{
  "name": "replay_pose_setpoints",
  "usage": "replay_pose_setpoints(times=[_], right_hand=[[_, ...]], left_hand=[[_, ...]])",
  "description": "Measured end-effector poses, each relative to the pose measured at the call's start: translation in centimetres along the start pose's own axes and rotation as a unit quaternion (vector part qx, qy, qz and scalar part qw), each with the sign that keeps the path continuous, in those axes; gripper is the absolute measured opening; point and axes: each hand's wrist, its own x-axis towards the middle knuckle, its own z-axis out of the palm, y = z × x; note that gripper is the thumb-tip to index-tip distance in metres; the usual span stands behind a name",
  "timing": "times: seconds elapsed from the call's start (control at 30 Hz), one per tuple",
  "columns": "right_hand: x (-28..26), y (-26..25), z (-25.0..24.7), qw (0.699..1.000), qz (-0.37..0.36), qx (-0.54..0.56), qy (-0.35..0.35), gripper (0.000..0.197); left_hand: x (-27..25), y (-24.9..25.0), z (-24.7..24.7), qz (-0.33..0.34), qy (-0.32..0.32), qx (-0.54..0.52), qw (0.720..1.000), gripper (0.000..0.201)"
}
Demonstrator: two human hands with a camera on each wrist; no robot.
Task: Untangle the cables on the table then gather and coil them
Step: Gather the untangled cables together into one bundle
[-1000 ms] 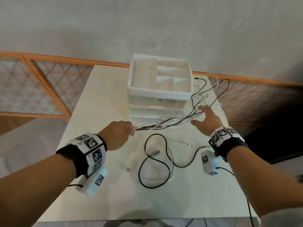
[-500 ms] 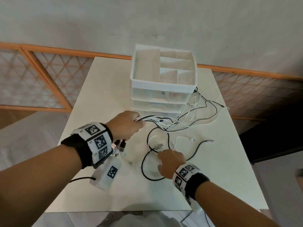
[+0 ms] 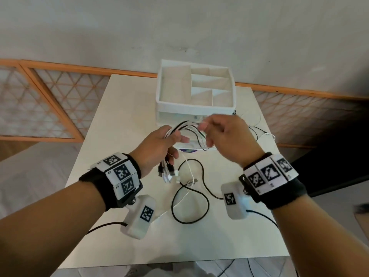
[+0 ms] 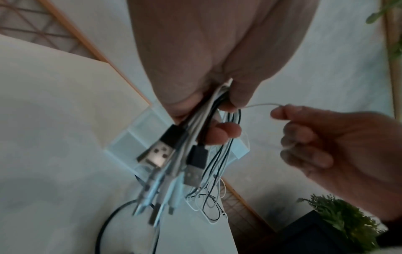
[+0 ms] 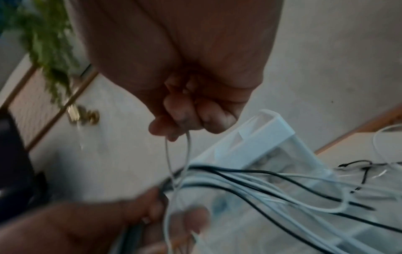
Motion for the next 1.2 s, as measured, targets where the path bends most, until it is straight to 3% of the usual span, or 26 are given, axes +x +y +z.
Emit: replay_pose_setpoints(times=[0.1, 0.23, 0.37, 0.47, 0.57, 0.67, 0.73, 0.83, 0.9, 0.93, 1.0, 1.07, 1.2], right_hand=[[0.7, -1.4, -1.3, 0.981, 0.027, 0.172, 0.081, 0.016], [0.3, -1.3, -2.7, 0.949, 0.026, 0.273, 0.159, 0.026], [-0.3, -0.4, -2.3, 0.945, 0.081, 0.292, 0.119, 0.026], [-0.9, -0.6, -0.6, 0.952, 0.109, 0.277, 0.075, 0.025], [-1.1, -1.5, 1.7, 0.962, 0.104, 0.249, 0.044, 0.023], [-0.8, -2.5, 2.5, 0.962, 0.094, 0.250, 0.053, 0.022], [-0.4, -2.7, 2.1, 0.956, 0.099, 0.269, 0.071, 0.023], [-0.2, -2.0, 0.8, 0.980, 0.095, 0.167, 0.056, 0.021], [-0.6, -1.1, 0.4, 0.998, 0.054, -0.010, -0.023, 0.022], [-1.0, -0.7, 0.6, 0.994, 0.025, -0.086, -0.068, 0.025], [-1.8, -0.2, 1.7, 0.977, -0.016, -0.164, -0.132, 0.025], [-2.2, -0.2, 2.8, 0.968, -0.053, -0.195, -0.151, 0.015], [-0.7, -0.9, 1.0, 0.977, -0.103, -0.174, -0.070, 0.023]], left_hand=[[0.8, -0.3, 0.4, -0.041, 0.013, 0.025, 0.999, 0.019], [1.3, -1.3, -1.4, -0.094, 0.055, 0.098, 0.989, 0.022], [0.6, -0.8, -2.2, -0.101, 0.074, 0.043, 0.991, 0.016], [-0.1, 1.6, -1.0, -0.053, 0.001, -0.038, 0.998, 0.016], [0.2, 3.0, 0.8, -0.001, -0.034, -0.052, 0.998, 0.023], [0.4, 3.1, 2.1, 0.023, -0.065, -0.038, 0.997, 0.023], [0.5, 2.8, 2.2, 0.003, -0.054, -0.036, 0.998, 0.018], [0.8, 2.4, 1.4, -0.024, 0.031, -0.033, 0.999, 0.014], [1.0, 2.7, 0.5, -0.012, 0.089, -0.027, 0.996, 0.016], [1.1, 3.0, 0.2, -0.003, 0.099, -0.028, 0.995, 0.017], [1.2, 3.6, 0.3, 0.014, 0.072, -0.046, 0.996, 0.017], [1.0, 4.2, 0.9, 0.020, 0.016, -0.055, 0.998, 0.018], [1.3, 3.4, 1.8, 0.009, -0.035, 0.014, 0.999, 0.021]])
